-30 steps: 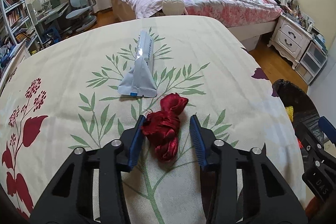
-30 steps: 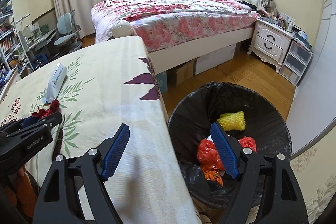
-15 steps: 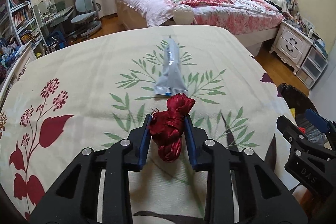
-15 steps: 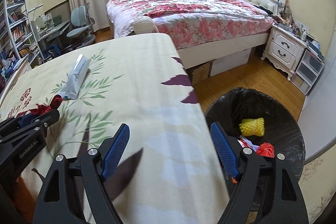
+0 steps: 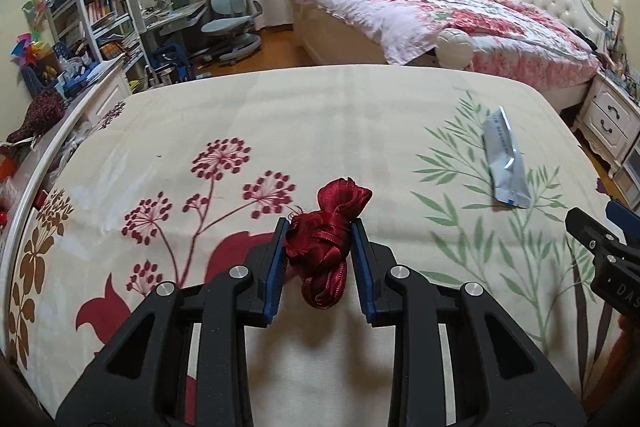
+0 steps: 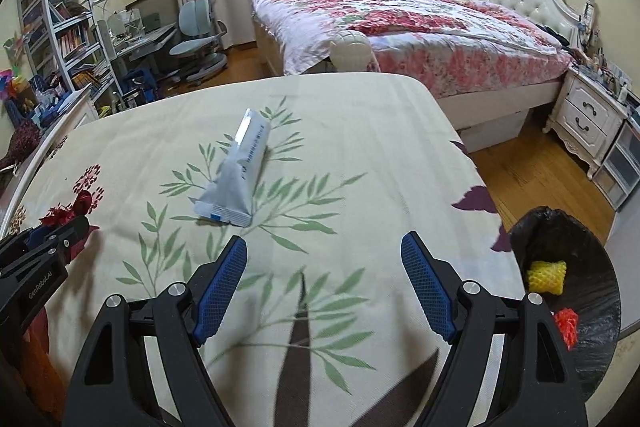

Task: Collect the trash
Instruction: 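Grasp the white-blue plastic packet with the right gripper while the left gripper holds the cloth, then carry the red cloth and white packet in both grippers over the bin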

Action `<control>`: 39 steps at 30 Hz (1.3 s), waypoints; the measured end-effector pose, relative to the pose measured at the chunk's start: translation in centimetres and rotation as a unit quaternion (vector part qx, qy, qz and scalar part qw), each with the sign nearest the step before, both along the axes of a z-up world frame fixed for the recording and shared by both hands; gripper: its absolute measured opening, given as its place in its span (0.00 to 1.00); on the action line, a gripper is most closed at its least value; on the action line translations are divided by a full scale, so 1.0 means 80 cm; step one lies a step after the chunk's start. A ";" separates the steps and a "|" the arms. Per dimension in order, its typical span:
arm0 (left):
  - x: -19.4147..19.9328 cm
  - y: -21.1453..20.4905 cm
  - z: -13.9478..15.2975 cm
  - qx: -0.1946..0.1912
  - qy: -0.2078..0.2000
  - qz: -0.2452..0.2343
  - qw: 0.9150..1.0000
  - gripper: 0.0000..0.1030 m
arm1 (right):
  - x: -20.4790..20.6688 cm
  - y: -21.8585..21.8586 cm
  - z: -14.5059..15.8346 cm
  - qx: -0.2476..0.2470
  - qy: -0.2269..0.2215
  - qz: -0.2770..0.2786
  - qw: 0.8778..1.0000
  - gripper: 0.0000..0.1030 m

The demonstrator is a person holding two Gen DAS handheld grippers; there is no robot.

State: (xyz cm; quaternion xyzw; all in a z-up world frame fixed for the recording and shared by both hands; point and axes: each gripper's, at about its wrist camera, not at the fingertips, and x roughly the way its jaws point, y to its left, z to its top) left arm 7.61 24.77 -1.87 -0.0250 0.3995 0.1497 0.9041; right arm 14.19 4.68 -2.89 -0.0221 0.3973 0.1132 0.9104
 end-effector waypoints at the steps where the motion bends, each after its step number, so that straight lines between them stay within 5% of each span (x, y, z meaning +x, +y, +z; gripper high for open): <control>1: -0.001 0.006 0.000 0.001 0.000 0.005 1.000 0.29 | 0.003 0.007 0.001 0.000 -0.001 0.004 1.000 0.75; 12: -0.001 0.064 -0.010 -0.005 0.004 0.044 0.999 0.29 | 0.056 0.061 -0.011 -0.001 0.018 0.020 1.000 0.75; 21: 0.003 0.074 -0.019 -0.019 0.009 0.049 0.999 0.29 | 0.061 0.070 -0.024 -0.014 0.039 0.027 0.999 0.36; 39: -0.019 0.017 -0.009 -0.036 -0.002 0.015 0.999 0.29 | -0.015 0.017 -0.020 -0.010 0.036 0.036 0.999 0.34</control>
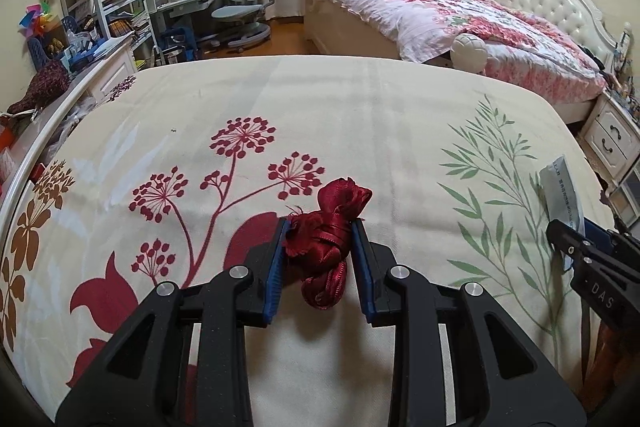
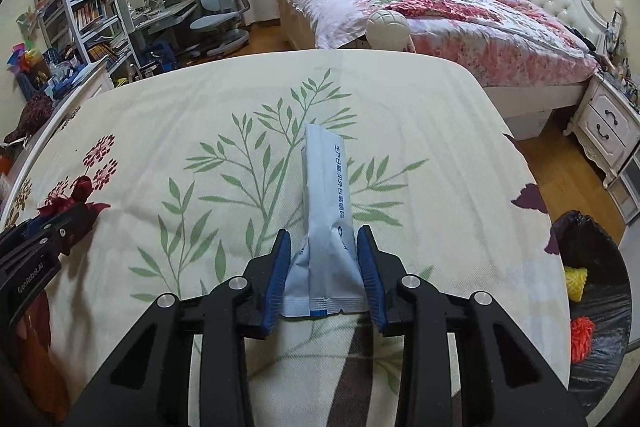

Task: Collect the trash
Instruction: 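Carry the red cloth and white packet in both grippers over the bin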

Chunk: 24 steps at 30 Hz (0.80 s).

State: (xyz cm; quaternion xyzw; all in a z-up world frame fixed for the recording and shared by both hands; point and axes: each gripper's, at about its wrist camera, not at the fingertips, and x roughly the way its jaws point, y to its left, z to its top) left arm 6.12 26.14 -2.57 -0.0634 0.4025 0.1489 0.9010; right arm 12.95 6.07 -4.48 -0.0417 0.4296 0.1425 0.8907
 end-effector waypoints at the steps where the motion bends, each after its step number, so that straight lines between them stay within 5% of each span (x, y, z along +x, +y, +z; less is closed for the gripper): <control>1: -0.002 -0.005 0.001 0.000 0.000 -0.003 1.000 0.29 | -0.004 -0.004 0.001 0.000 -0.001 -0.001 1.000 0.34; 24: -0.027 -0.145 -0.004 -0.007 0.002 -0.091 0.996 0.29 | -0.070 -0.113 0.004 0.003 -0.016 -0.060 0.998 0.34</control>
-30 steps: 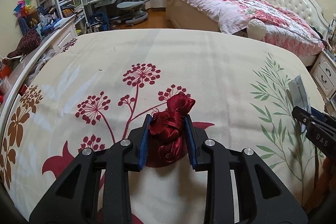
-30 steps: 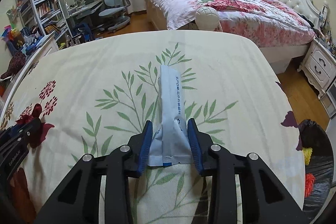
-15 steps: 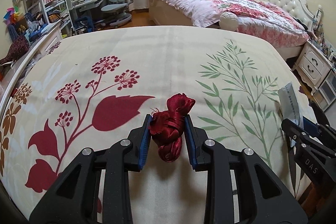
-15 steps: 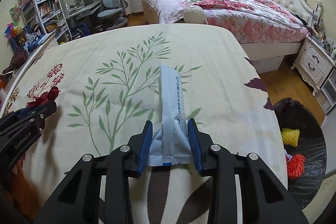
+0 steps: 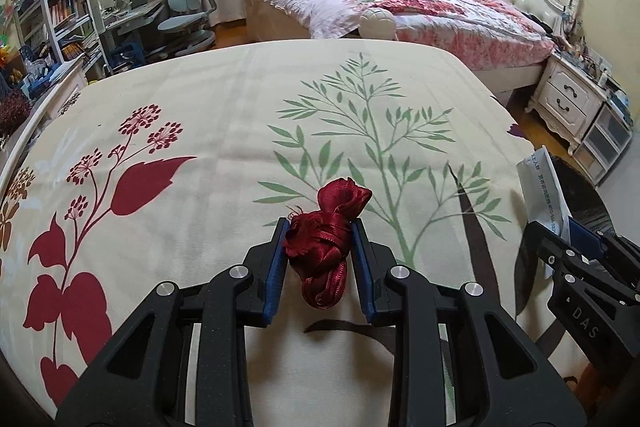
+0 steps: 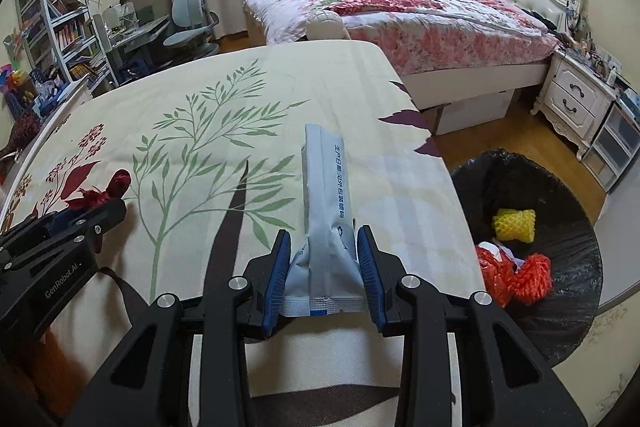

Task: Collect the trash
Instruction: 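Carry the red cloth and white packet in both grippers over the bin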

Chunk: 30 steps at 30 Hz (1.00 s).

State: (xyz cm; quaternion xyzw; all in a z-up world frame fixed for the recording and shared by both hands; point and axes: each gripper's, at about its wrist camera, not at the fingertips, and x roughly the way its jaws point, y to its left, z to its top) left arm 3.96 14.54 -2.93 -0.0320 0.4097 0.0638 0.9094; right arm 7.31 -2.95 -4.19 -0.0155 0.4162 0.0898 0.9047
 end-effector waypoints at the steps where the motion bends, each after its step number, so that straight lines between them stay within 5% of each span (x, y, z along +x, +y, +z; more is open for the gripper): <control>1: 0.000 -0.006 0.000 0.000 0.000 -0.005 1.000 0.29 | -0.002 -0.005 0.000 0.000 -0.001 -0.004 1.000 0.34; 30: 0.029 -0.203 0.013 0.001 -0.032 -0.154 0.988 0.29 | -0.013 -0.190 0.009 0.002 -0.027 -0.168 0.985 0.34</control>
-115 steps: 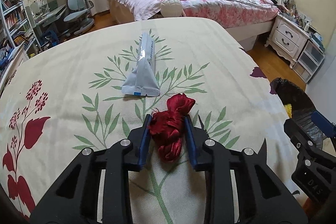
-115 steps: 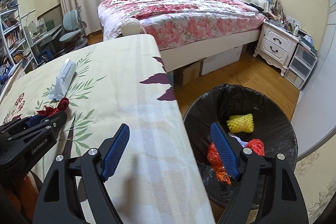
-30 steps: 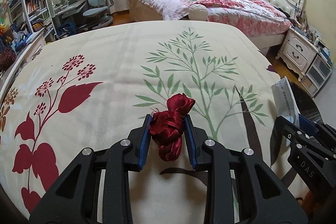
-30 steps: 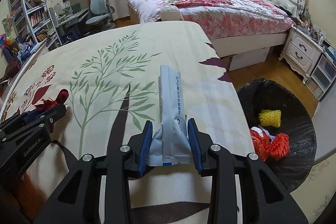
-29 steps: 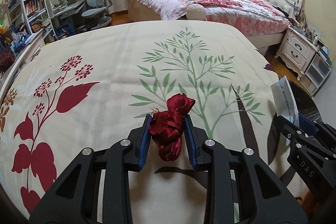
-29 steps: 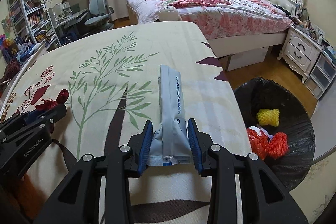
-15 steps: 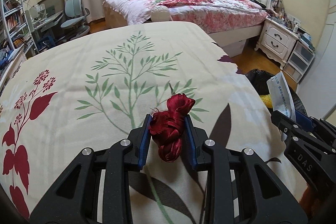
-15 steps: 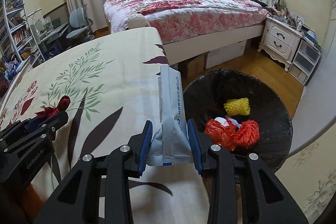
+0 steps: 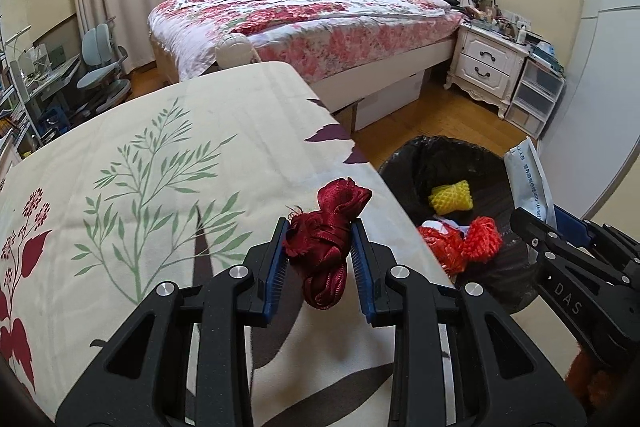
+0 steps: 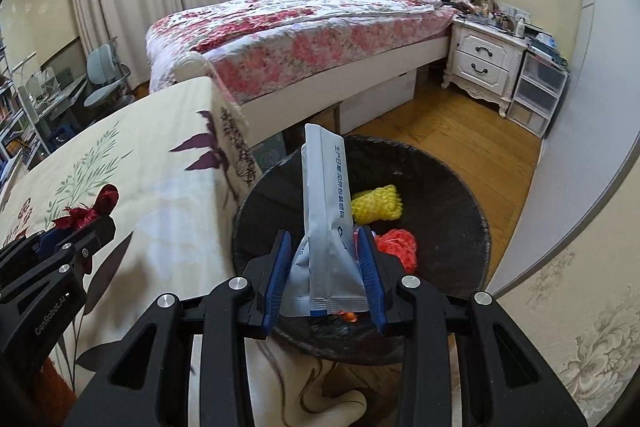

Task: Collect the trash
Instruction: 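Carry the red cloth and white packet in both grippers over the bin, then open both grippers to drop the cloth and packet into the bin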

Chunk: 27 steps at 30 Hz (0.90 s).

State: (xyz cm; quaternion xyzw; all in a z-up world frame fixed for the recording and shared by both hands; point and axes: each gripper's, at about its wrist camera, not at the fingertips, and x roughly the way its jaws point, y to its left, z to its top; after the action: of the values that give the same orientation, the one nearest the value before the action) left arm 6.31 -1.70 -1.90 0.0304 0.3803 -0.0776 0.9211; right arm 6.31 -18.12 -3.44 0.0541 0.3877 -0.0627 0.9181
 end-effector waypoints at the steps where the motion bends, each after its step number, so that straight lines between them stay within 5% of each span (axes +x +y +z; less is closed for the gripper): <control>1: 0.003 -0.006 0.000 -0.002 0.001 -0.003 1.000 0.29 | 0.002 -0.004 0.000 -0.001 -0.001 -0.004 1.000 0.34; 27: 0.071 -0.102 -0.017 0.015 0.004 -0.051 0.999 0.29 | 0.041 -0.063 -0.023 -0.002 0.002 -0.063 0.998 0.34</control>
State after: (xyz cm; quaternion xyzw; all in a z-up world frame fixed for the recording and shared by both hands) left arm 11.98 -9.84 -3.28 0.0635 0.3832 -0.1184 0.9138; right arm 9.63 -23.14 -5.27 0.0760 0.3852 -0.1213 0.9116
